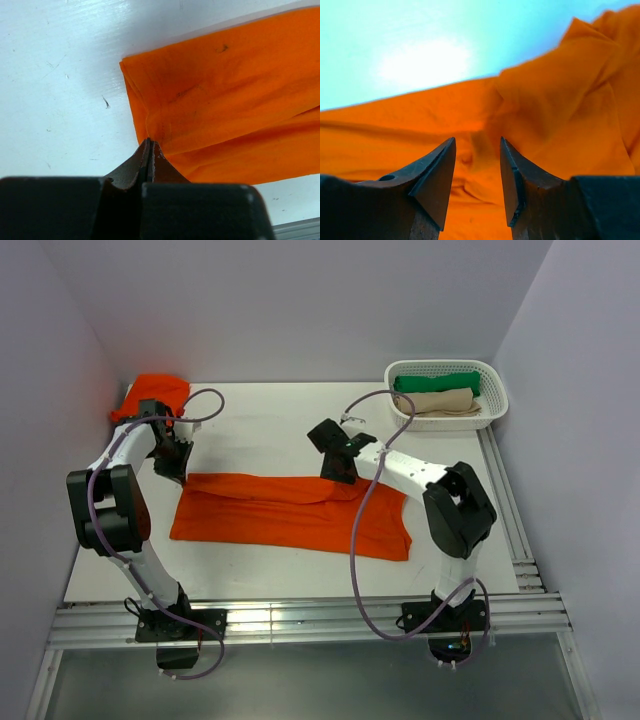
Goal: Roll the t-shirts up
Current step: Fold the tshirt
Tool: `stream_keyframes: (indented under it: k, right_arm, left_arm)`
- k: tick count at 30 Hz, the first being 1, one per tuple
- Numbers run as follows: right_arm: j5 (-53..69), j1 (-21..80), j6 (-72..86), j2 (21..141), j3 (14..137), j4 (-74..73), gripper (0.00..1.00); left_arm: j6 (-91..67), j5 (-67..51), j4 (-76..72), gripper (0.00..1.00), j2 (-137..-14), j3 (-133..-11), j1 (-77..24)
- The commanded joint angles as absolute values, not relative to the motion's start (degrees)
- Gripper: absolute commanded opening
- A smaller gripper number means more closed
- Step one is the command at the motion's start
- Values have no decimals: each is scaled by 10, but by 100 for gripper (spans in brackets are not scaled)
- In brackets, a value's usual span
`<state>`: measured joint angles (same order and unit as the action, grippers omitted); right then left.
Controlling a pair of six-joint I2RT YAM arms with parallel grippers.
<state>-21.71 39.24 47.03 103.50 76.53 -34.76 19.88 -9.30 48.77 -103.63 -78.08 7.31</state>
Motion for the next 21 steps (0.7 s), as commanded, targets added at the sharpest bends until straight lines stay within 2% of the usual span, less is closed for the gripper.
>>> stream_keyframes:
  k: [1, 8, 10, 11, 13, 16, 21]
  right_arm:
    - [-239, 395, 455, 1069, 816, -382, 48]
    - [-236, 394, 457, 1084, 816, -395, 41]
    - [-235, 394, 459, 1084, 811, -394, 35]
    - [-235, 395, 461, 1082, 809, -396, 26]
    - [-238, 395, 468, 1071, 801, -399, 17]
    - [-250, 395, 477, 1043, 783, -400, 11]
    - [-263, 395, 493, 994, 760, -410, 8]
  left_arm:
    - [208, -87, 491, 0, -1008, -790, 76]
    - [215, -78, 491, 0, -1012, -794, 75]
    - [216, -76, 491, 0, -1013, -794, 76]
    - [217, -75, 490, 0, -1013, -795, 75]
    - [218, -72, 491, 0, -1014, -798, 75]
    - [218, -67, 494, 0, -1020, -816, 76]
    - [221, -56, 506, 0, -1037, -872, 74]
